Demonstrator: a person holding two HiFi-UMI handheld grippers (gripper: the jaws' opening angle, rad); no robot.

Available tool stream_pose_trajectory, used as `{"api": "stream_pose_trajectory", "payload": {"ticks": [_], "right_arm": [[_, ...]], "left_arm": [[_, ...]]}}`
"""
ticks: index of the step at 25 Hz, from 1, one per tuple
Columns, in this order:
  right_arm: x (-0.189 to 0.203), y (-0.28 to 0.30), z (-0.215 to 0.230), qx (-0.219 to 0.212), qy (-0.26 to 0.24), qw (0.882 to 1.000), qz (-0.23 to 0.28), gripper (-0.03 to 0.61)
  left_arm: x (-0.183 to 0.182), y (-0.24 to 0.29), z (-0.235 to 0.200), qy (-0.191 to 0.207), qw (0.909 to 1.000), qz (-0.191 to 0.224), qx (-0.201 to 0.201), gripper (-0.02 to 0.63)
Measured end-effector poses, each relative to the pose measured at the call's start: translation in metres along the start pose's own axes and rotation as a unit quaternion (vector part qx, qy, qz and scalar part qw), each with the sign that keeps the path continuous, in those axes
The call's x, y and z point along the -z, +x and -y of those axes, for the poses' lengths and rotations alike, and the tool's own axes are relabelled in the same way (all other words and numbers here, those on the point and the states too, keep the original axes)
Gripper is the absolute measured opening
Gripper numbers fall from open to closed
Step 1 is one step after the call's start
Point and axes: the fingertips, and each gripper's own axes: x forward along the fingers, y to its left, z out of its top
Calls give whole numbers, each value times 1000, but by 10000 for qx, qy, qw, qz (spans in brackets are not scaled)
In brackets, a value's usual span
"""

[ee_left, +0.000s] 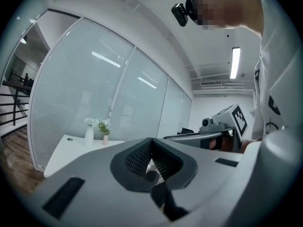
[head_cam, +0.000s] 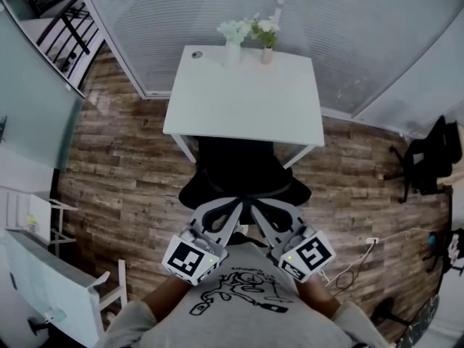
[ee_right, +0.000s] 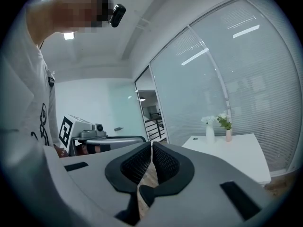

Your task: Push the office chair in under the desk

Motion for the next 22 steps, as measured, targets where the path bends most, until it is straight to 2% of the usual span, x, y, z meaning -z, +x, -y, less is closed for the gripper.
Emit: {"api": "stream_pose_trajectory", "payload": {"ticks": [22], "right_arm": [[-11,0,8,157,-95,9998,99,41]], "left_arm": [[-2,5,-2,44,10000,-53,-17,3]]}}
